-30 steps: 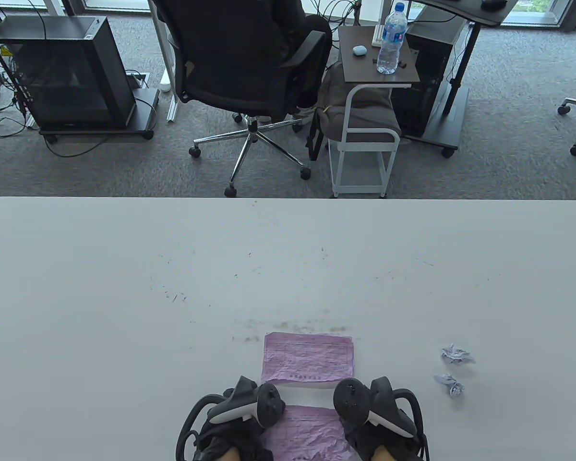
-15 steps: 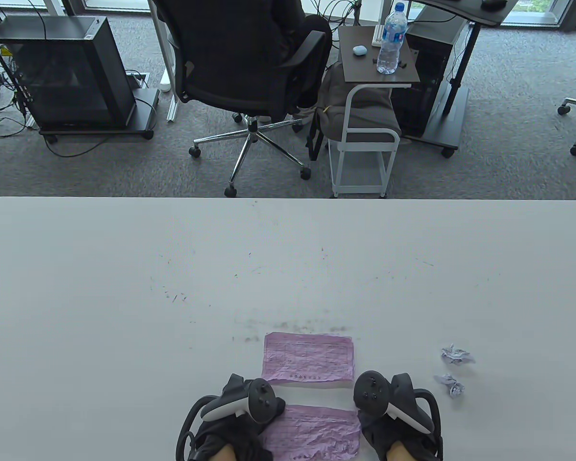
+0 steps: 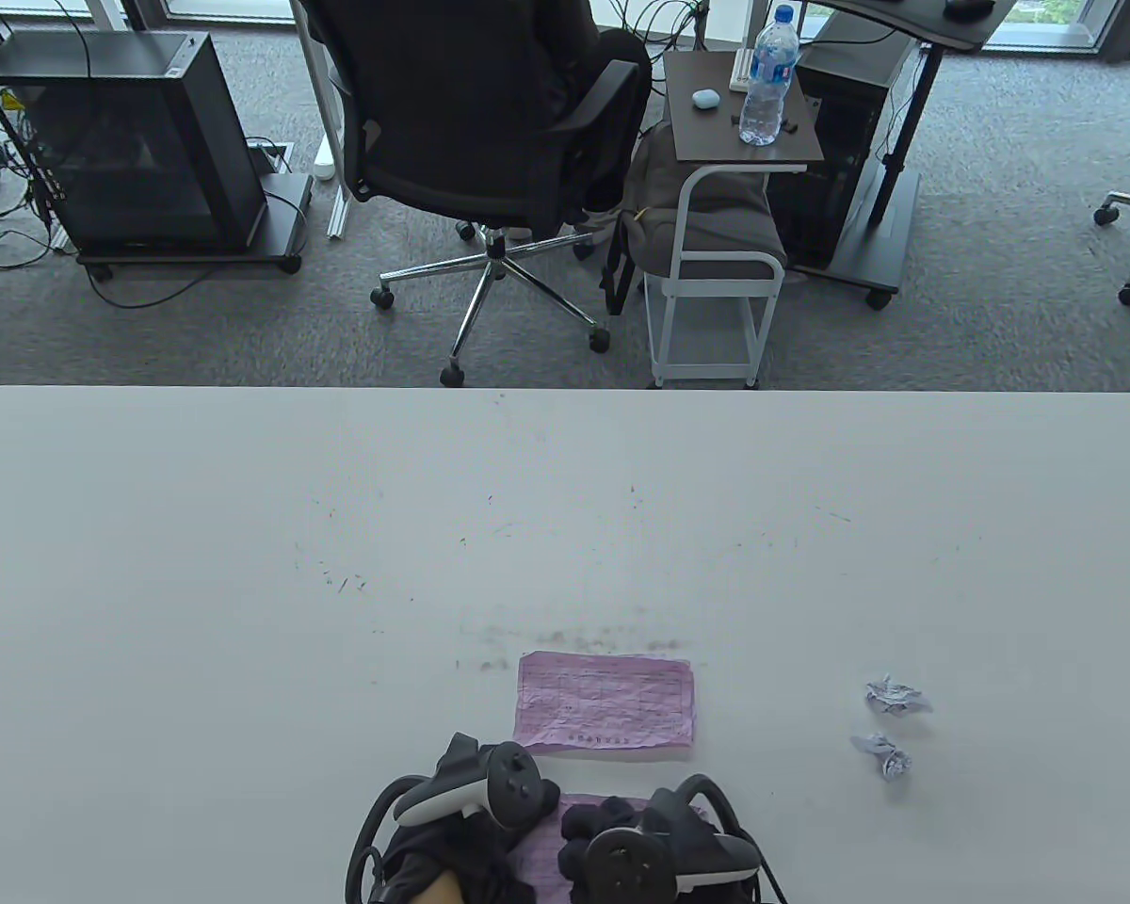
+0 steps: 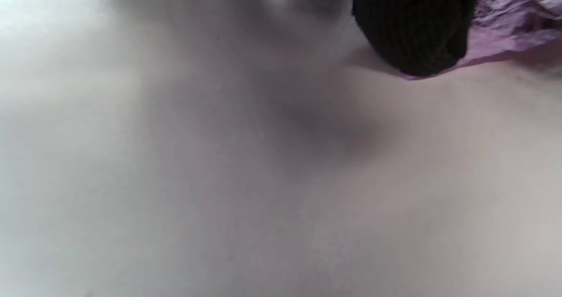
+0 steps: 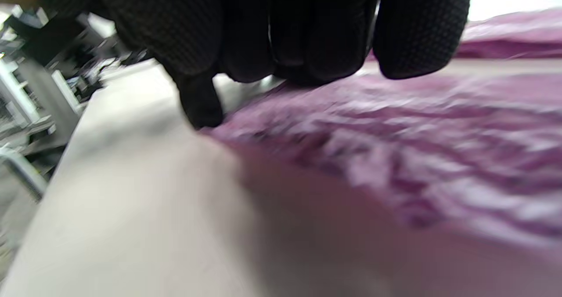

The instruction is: Flatten crumpled invoices and stack

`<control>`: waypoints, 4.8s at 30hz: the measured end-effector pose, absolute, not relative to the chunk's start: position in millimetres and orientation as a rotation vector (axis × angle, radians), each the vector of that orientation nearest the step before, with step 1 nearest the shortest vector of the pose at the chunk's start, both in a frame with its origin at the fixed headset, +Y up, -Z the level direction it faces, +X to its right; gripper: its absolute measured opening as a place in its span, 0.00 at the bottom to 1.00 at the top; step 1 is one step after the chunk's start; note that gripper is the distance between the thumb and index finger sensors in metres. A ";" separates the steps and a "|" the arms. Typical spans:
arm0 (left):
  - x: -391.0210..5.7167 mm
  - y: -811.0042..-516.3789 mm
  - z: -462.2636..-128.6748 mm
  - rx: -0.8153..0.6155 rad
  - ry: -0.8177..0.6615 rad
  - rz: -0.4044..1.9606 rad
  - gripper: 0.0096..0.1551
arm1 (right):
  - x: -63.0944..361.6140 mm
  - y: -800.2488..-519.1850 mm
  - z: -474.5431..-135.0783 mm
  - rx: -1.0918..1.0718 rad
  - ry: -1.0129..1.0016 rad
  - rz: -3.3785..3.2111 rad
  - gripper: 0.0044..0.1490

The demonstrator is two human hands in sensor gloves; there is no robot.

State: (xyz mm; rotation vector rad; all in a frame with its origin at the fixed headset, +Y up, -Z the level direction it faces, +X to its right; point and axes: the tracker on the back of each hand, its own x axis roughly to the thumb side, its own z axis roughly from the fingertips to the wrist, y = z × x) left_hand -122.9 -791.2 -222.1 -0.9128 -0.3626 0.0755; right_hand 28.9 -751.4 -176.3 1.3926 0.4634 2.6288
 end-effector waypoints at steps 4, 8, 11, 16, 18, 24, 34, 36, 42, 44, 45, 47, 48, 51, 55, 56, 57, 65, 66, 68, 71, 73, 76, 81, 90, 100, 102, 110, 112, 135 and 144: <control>-122.7 -790.9 -222.0 -0.915 -0.362 0.073 0.55 | 17.6 -765.3 -170.5 1.443 0.719 2.680 0.27; -122.0 -790.6 -221.6 -0.918 -0.359 0.067 0.56 | 20.6 -763.7 -176.9 1.312 0.818 2.698 0.26; -122.0 -790.3 -221.5 -0.925 -0.350 0.069 0.56 | 29.6 -763.0 -185.0 1.165 0.886 2.695 0.24; -121.3 -790.1 -221.0 -0.924 -0.344 0.069 0.56 | 49.8 -762.5 -194.3 0.949 0.979 2.742 0.21; -120.9 -790.3 -220.9 -0.924 -0.343 0.070 0.56 | 56.1 -763.3 -197.1 0.855 1.027 2.748 0.21; -121.2 -790.8 -220.9 -0.921 -0.348 0.073 0.56 | 76.8 -767.9 -205.6 0.625 1.124 2.747 0.20; -122.1 -791.6 -220.9 -0.924 -0.351 0.086 0.56 | 95.9 -764.7 -209.9 0.517 1.165 2.793 0.22; -122.1 -791.8 -221.1 -0.924 -0.352 0.089 0.56 | 101.6 -752.7 -211.6 0.544 0.940 2.829 0.22; -122.3 -792.2 -221.6 -0.919 -0.357 0.096 0.56 | 102.4 -731.1 -204.7 0.603 0.260 2.747 0.23; -122.4 -792.3 -221.6 -0.917 -0.361 0.096 0.56 | 86.3 -736.5 -201.4 0.752 0.282 2.746 0.25; -122.5 -792.4 -221.7 -0.916 -0.362 0.096 0.56 | 78.6 -739.3 -199.9 0.813 0.314 2.767 0.25; -122.5 -792.6 -221.6 -0.918 -0.364 0.101 0.56 | 62.9 -744.9 -195.8 0.959 0.346 2.808 0.27; -122.4 -792.6 -221.7 -0.919 -0.366 0.100 0.56 | 57.8 -747.3 -194.5 1.000 0.359 2.815 0.27; -122.3 -792.7 -221.9 -0.927 -0.369 0.100 0.56 | 42.7 -759.3 -190.3 1.097 0.494 2.832 0.32; -122.2 -792.9 -221.8 -0.929 -0.366 0.104 0.56 | 40.1 -767.6 -191.8 0.948 0.703 2.896 0.36; -122.0 -792.9 -221.8 -0.929 -0.366 0.101 0.56 | 40.5 -767.4 -192.9 0.905 0.668 2.910 0.36; -122.1 -792.7 -221.8 -0.929 -0.368 0.099 0.56 | 42.8 -766.6 -194.2 0.837 0.697 2.937 0.35; -121.9 -793.1 -221.6 -0.928 -0.365 0.104 0.56 | 61.2 -758.4 -202.5 0.477 0.741 3.088 0.28; -121.9 -793.1 -221.6 -0.928 -0.364 0.105 0.56 | 62.2 -758.2 -203.0 0.463 0.748 3.116 0.28; -121.9 -793.2 -221.5 -0.928 -0.362 0.104 0.56 | 65.9 -758.3 -205.0 0.396 0.768 3.187 0.28; -122.1 -793.2 -221.5 -0.928 -0.361 0.105 0.56 | 71.5 -758.9 -207.5 0.295 0.806 3.203 0.27; -122.3 -793.3 -221.5 -0.929 -0.360 0.104 0.56 | 75.0 -759.3 -208.9 0.261 0.818 3.204 0.27; -122.5 -793.4 -221.5 -0.928 -0.360 0.105 0.56 | 80.7 -758.5 -210.1 0.201 0.833 3.212 0.27; -122.7 -793.4 -221.6 -0.931 -0.361 0.108 0.56 | 95.5 -747.0 -212.1 0.297 0.611 3.229 0.32; -123.2 -793.8 -222.1 -0.933 -0.365 0.112 0.56 | 42.4 -745.5 -187.7 1.127 0.598 2.697 0.30; -122.3 -793.0 -222.5 -0.936 -0.365 0.111 0.56 | 26.3 -764.4 -181.9 1.127 0.891 2.666 0.27; -122.0 -792.8 -222.6 -0.936 -0.365 0.111 0.56 | 31.0 -762.7 -185.7 1.081 0.921 2.689 0.25; -121.3 -792.7 -222.1 -0.933 -0.363 0.111 0.56 | 64.1 -768.1 -201.2 0.729 1.180 2.677 0.22; -121.2 -792.8 -222.0 -0.932 -0.363 0.111 0.56 | 72.2 -770.0 -204.0 0.656 1.213 2.658 0.22; -122.7 -793.8 -222.6 -0.929 -0.368 0.118 0.56 | 60.3 -762.8 -199.6 0.943 0.671 2.755 0.34; -122.4 -793.4 -222.9 -0.929 -0.370 0.120 0.56 | 75.6 -763.4 -208.4 0.588 0.828 2.893 0.34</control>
